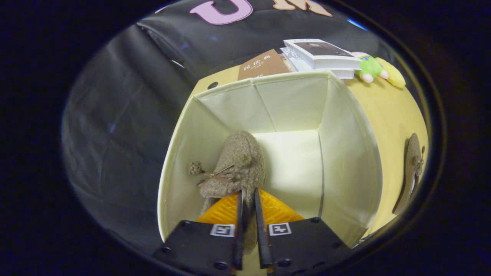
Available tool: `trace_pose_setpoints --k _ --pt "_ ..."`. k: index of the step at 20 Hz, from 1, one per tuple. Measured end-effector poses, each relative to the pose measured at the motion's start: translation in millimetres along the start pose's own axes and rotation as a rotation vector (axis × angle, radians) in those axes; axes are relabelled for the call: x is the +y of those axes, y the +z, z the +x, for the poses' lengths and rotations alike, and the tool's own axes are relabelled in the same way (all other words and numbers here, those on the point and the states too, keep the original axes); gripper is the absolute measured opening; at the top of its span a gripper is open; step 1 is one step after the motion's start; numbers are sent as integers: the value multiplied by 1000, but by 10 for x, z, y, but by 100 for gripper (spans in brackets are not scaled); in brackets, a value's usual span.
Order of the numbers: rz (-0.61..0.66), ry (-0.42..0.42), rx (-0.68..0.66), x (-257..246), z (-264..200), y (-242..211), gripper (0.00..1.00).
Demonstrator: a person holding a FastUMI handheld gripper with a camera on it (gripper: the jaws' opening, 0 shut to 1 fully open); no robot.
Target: Open the storage box then place both shoes into the box .Put the left shoe in first, then the right shoe, with the right side of both shoes facing outward in a uniform manner.
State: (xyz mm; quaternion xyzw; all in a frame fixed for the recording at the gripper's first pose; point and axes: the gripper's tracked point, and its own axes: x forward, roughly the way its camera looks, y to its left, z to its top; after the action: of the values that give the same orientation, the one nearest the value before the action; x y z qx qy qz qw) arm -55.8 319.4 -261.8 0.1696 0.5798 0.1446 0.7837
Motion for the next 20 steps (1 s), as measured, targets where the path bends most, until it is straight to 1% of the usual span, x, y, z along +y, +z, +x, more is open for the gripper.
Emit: trace_pose_setpoints --k 5,9,12,15,18,20 --pt "-79 113 -32 151 -337 -2 62" --pt "-190 169 -128 99 -697 117 97" --pt "-225 155 -213 -209 -931 266 97" --pt "-227 158 -290 -521 -1164 406 97" --pt "-229 103 -361 -968 -1344 528 98" --pt "-220 48 -391 -1310 -1432 566 98"
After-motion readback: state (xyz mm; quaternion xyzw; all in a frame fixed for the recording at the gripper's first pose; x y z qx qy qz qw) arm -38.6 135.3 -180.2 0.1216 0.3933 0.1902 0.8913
